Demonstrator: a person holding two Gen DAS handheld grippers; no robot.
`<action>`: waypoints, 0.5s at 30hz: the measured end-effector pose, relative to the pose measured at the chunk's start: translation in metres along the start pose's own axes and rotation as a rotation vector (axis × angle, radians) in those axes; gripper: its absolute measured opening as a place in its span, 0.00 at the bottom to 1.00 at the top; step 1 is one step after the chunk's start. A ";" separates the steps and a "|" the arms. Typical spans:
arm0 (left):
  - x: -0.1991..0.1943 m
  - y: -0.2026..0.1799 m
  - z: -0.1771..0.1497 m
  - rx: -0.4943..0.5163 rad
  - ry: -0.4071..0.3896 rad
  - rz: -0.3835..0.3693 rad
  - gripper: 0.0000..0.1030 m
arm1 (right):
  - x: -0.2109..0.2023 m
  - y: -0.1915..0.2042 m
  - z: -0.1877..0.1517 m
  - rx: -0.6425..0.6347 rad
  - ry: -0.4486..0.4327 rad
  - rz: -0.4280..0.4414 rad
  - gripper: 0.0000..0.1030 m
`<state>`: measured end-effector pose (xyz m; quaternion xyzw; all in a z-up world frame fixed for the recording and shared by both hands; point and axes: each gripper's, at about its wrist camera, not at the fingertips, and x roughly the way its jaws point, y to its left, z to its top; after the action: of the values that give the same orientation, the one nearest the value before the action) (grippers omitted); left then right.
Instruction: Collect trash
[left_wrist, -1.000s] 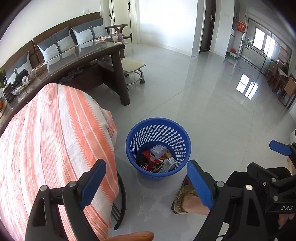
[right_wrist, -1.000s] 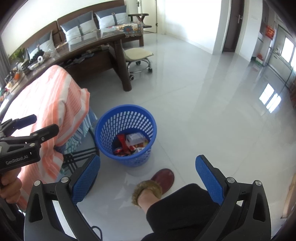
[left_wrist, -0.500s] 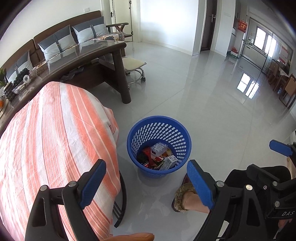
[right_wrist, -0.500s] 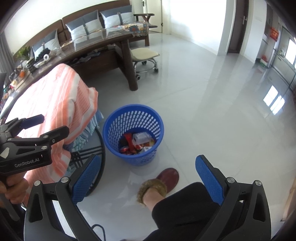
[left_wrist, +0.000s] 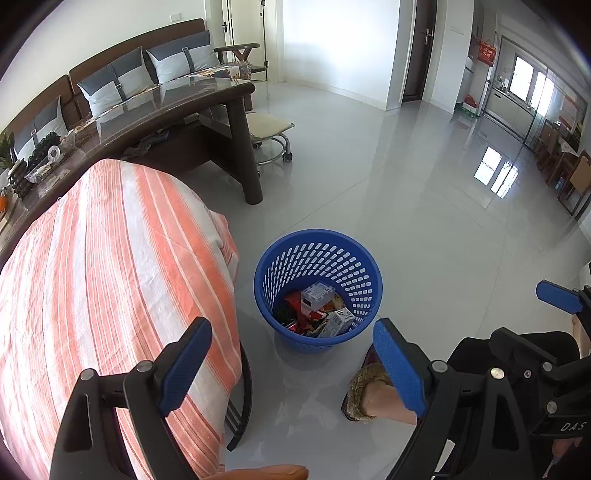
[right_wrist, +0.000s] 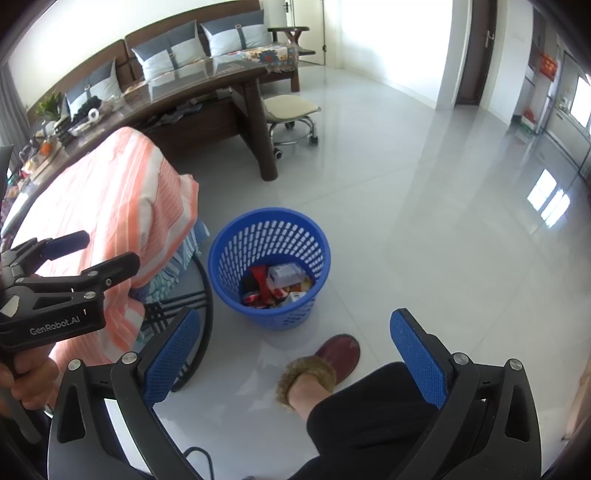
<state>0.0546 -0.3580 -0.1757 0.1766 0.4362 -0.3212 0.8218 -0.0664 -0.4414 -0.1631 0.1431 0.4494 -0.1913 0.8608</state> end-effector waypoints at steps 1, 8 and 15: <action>0.000 0.000 0.000 0.000 0.000 -0.001 0.88 | 0.000 0.000 0.000 0.000 -0.001 0.001 1.00; 0.000 0.001 0.000 0.001 0.007 -0.001 0.88 | -0.001 0.001 0.000 -0.001 -0.001 0.003 1.00; 0.000 0.002 0.000 0.001 0.007 -0.001 0.88 | -0.001 0.001 0.001 -0.002 -0.001 0.004 1.00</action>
<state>0.0556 -0.3567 -0.1756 0.1782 0.4391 -0.3211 0.8200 -0.0660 -0.4409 -0.1617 0.1431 0.4489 -0.1894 0.8614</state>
